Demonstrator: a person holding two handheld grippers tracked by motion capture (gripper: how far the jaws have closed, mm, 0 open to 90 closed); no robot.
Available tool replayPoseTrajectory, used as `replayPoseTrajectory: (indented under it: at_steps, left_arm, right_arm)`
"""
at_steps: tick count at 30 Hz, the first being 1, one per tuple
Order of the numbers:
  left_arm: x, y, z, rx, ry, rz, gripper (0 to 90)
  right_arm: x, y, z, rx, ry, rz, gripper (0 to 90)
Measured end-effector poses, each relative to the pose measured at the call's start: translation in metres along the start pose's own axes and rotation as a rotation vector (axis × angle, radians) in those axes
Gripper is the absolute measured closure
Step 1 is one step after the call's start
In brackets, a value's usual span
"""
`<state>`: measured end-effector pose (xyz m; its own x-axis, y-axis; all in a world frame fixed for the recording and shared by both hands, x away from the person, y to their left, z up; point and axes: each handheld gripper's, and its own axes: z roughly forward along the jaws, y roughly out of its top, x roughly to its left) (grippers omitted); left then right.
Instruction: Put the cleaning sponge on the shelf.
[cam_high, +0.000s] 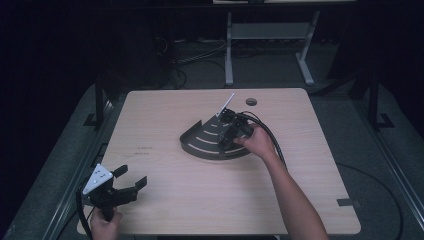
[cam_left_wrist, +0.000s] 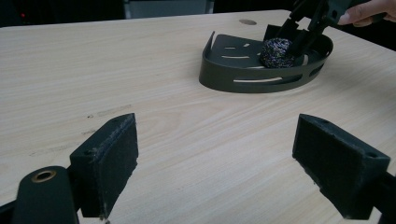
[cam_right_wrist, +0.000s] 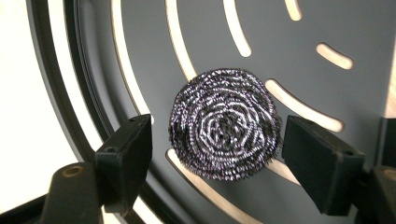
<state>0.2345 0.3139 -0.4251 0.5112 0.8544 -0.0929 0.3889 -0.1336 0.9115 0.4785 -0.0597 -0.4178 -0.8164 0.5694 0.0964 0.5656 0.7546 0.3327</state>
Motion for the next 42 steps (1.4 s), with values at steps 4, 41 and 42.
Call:
replayPoseTrajectory:
  at_steps: [4,41,42]
  left_arm:
    - [0.0,0.0,-0.001,0.0,-0.001,0.0,13.7]
    - [-0.003,0.001,0.002,0.007,-0.002,0.01,13.7]
    - [-0.003,0.001,0.002,0.007,-0.002,0.01,13.7]
  right_arm:
    - [0.002,-0.003,-0.008,-0.022,-0.011,-0.004,22.2]
    - [0.011,-0.049,-0.053,-0.086,0.002,-0.02,20.6]
    - [0.011,-0.049,-0.053,-0.086,0.002,-0.02,20.6]
